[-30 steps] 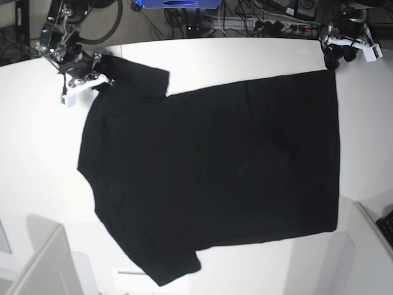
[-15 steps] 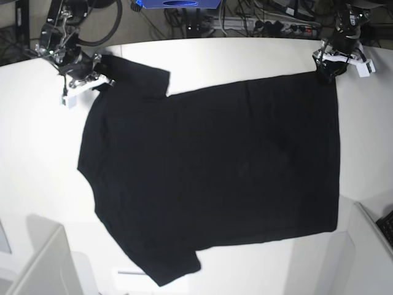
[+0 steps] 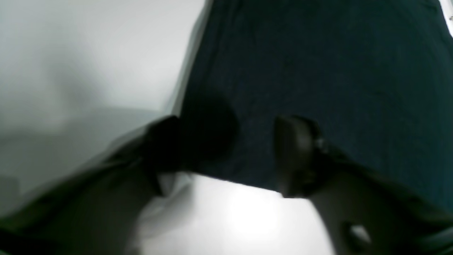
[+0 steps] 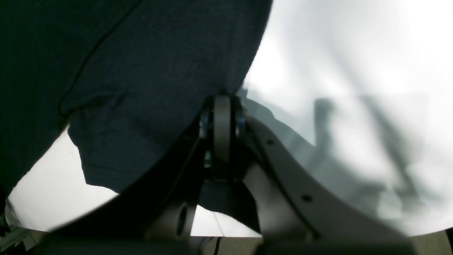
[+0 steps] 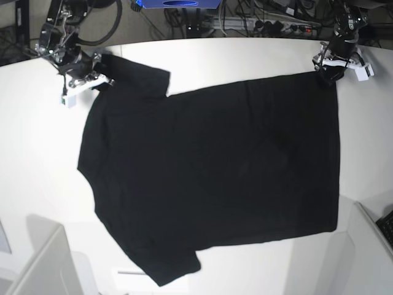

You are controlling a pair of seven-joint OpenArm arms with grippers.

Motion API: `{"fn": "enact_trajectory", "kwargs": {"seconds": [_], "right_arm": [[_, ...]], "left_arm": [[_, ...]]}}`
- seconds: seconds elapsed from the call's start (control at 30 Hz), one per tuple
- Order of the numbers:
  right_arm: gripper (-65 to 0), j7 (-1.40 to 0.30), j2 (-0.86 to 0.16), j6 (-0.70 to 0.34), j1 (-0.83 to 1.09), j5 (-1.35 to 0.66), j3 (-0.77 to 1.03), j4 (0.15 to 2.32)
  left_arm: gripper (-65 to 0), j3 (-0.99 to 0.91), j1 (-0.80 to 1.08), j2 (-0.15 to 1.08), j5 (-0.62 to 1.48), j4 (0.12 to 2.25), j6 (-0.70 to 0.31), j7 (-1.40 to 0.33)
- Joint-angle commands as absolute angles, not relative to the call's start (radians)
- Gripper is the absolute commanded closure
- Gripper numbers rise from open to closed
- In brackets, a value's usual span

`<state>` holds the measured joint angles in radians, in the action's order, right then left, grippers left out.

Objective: Fold the T-shirt properly
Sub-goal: 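Grasp the shoulder corners with both grippers and drag the shirt toward the robot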

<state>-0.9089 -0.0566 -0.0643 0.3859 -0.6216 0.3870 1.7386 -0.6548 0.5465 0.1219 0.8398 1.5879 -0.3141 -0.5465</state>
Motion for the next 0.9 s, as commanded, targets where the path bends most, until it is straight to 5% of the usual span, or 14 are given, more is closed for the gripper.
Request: {"fn": "enact_trajectory", "kwargs": {"seconds": [0.0, 0.13, 0.17, 0.87], "right_arm": [[0.0, -0.908, -0.062, -0.067, 0.387, -0.621, 0.392, 1.751], [0.0, -0.906, -0.062, -0.067, 0.387, -0.621, 0.392, 1.751], [0.0, -0.905, -0.062, -0.067, 0.389, -0.621, 0.394, 1.751], [0.0, -0.871, -0.053, -0.065, 0.539, -0.621, 0.424, 1.876]], "left_arm": [[-25.3, -0.659, 0.555, 0.130, 0.848, 1.598, -0.315, -0.542], [-1.5, -0.657, 0.541, 0.130, 0.848, 1.596, -0.315, -0.542], [0.0, -0.657, 0.539, 0.130, 0.848, 1.596, -0.315, -0.542], [0.0, -0.659, 0.682, 0.176, 0.845, 1.696, -0.320, -0.544]]}}
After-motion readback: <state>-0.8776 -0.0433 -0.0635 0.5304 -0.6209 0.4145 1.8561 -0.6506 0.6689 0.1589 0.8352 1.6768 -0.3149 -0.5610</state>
